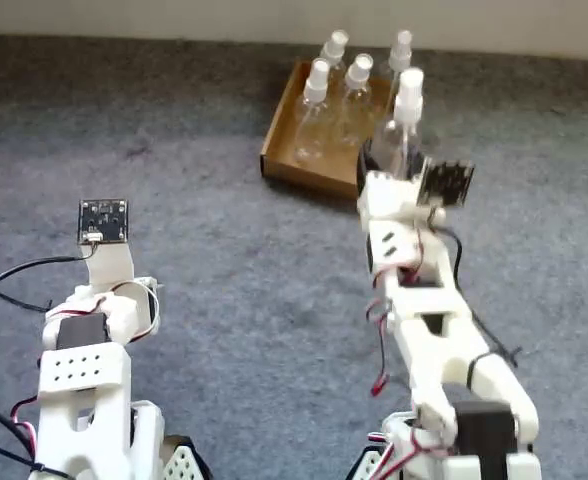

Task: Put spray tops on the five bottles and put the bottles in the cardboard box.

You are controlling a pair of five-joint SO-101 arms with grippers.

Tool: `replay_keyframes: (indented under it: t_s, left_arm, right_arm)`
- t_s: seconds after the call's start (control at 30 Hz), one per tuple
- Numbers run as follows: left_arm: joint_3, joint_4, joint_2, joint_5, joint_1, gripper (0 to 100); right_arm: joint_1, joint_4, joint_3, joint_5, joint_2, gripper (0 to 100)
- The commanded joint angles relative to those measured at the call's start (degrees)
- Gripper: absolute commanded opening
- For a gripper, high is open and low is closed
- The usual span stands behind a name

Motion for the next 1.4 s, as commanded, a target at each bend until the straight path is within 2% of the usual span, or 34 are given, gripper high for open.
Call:
replay_keyframes:
  t_s: [0.0, 0.07, 0.13, 0.27, 0.37, 0.47, 0.5, 0.6, 0.73, 0.9, 1.1, 1.27, 1.37]
  left_arm:
    - [-0.31, -1.14, -0.57, -0.44, -0.13, 17]
    - [-0.31, -1.14, -0.31, -0.44, -0.13, 17]
    - [-0.31, -1.14, -0.31, -0.44, -0.04, 17]
    - [-0.22, -0.88, -0.31, -0.44, 1.54, 17]
    - [0.40, -0.88, -0.40, -0.44, 2.59, 17]
    - [0.92, -0.97, -0.57, -0.44, 2.77, 17]
    - [0.92, -0.88, -0.66, -0.44, 2.68, 17]
    - [0.92, -0.88, -0.66, -0.44, 2.59, 17]
    - [0.92, -0.97, -0.66, -0.44, 2.59, 17]
    - [0.84, -0.97, -0.66, -0.44, 2.59, 17]
    - [0.75, -0.97, -0.66, -0.44, 2.59, 17]
    - [0.66, -0.88, -0.66, -0.44, 2.59, 17]
    - [0.66, -0.88, -0.66, -0.44, 2.59, 17]
  right_arm:
    - [-3.74, -3.82, 13.76, 9.14, -14.99, 0.5]
    - [-6.11, 0.31, 20.79, 10.99, -24.04, 0.5]
    - [-7.60, 10.07, 26.68, 10.99, -33.45, 0.5]
    - [-12.00, 28.44, 28.26, 10.90, -50.68, 0.5]
    - [-15.78, 32.22, 30.64, 10.90, -61.05, 0.5]
    - [-16.04, 32.92, 36.79, 10.90, -68.97, 0.9]
    - [-15.87, 36.62, 38.20, 10.90, -70.73, 1.0]
    - [-16.48, 46.90, 40.04, 10.90, -73.27, 2.9]
    - [-16.40, 52.53, 40.04, 10.90, -74.68, 9.4]
    - [-16.57, 53.76, 40.04, 10.90, -74.33, 10.6]
    - [-16.66, 60.44, 40.04, 10.90, -74.77, 10.9]
    - [-16.66, 60.35, 40.04, 10.90, -74.77, 11.3]
    - [-16.48, 60.53, 40.04, 10.73, -74.77, 16.0]
